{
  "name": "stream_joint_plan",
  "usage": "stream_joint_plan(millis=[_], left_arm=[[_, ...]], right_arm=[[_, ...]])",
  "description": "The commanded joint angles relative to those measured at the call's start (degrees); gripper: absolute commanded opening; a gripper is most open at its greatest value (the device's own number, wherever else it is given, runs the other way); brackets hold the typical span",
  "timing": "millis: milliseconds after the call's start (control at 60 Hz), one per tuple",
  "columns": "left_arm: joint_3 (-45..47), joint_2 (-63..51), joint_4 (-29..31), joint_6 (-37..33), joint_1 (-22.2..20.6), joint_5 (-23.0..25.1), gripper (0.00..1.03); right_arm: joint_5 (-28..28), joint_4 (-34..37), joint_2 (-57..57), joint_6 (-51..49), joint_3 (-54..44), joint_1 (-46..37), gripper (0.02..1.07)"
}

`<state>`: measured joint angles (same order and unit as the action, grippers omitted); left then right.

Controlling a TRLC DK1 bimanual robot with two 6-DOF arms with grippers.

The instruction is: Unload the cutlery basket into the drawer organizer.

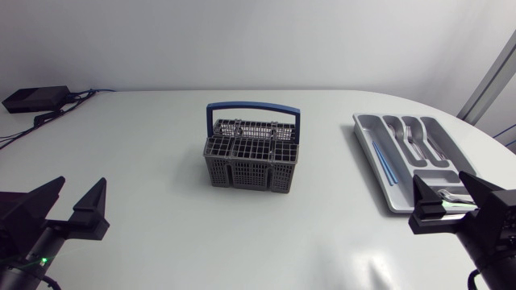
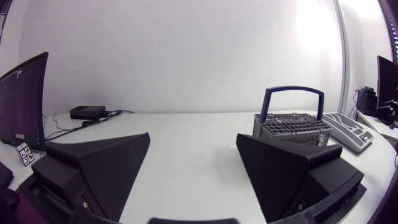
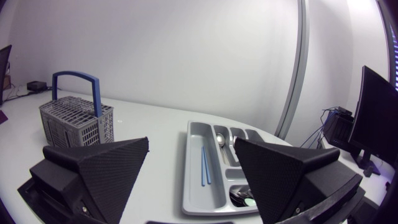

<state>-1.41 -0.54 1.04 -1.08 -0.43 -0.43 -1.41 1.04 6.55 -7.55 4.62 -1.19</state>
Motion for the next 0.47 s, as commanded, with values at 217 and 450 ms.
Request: stream_joint_plan(millis=[217,450], left_arm=[[1.41,0.54,-1.04,1.08,0.43,0.43,0.98],[1.41,0.54,-1.04,1.08,0.43,0.43,0.98]], right_arm=[[1.41,-1.04,-6.55,7.55,-4.62,1.19,1.02],[1.41,-1.04,-6.55,7.55,-4.62,1.19,1.02]])
